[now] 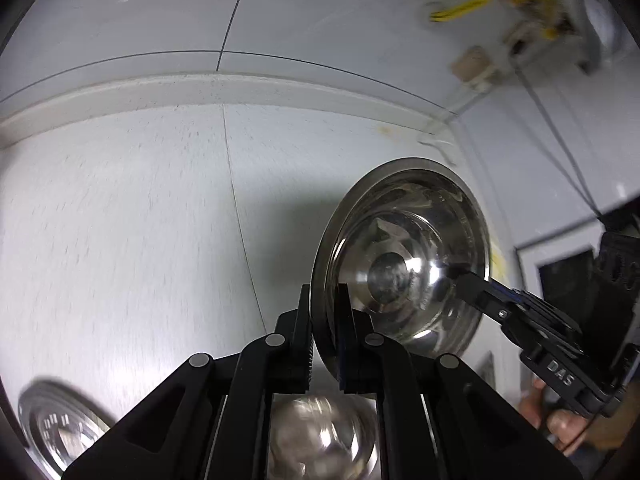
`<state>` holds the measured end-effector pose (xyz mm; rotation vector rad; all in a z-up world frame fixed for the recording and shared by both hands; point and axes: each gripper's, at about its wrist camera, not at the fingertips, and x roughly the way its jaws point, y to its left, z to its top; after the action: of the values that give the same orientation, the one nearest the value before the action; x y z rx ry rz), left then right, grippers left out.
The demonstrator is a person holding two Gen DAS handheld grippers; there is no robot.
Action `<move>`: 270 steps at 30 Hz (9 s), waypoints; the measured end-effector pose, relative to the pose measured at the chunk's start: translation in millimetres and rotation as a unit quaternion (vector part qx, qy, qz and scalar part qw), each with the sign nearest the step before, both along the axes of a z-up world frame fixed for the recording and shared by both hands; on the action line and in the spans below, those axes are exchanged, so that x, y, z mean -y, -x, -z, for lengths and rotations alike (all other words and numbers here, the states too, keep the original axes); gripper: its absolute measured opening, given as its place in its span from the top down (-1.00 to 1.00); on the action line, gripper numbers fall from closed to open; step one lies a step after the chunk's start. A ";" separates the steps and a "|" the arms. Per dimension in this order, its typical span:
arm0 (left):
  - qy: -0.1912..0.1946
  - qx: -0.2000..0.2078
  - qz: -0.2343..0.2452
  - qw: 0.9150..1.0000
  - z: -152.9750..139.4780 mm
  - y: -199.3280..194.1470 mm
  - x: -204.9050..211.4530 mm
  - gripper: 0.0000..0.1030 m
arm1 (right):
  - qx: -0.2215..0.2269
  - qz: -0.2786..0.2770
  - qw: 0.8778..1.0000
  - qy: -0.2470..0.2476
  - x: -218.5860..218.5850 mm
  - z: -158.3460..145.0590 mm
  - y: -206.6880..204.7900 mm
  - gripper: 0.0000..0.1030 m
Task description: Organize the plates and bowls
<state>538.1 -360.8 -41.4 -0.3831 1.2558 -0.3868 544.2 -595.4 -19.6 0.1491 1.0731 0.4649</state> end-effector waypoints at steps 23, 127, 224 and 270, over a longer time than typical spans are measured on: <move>-0.048 -0.102 -0.017 0.993 100.3 138.1 -8.0 0.88 | -0.154 -0.019 0.988 0.002 -5.0 109.2 127.9 0.84; 0.064 -0.051 -0.062 0.995 120.9 157.3 -81.0 0.90 | -0.123 -0.023 0.991 0.039 -17.1 115.1 131.7 0.79; -0.075 0.076 -0.216 0.970 72.5 338.3 -322.1 -0.24 | 0.013 -0.085 0.996 0.018 -212.0 72.2 241.2 0.42; 0.084 -0.010 -0.234 0.969 119.5 330.2 -357.7 -0.68 | -0.040 0.012 0.999 0.018 -179.8 109.3 251.8 0.42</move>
<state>207.9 -3.1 -160.9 -0.8101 1.1116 -0.0847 292.4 -415.5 -128.9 0.1496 1.1571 0.4194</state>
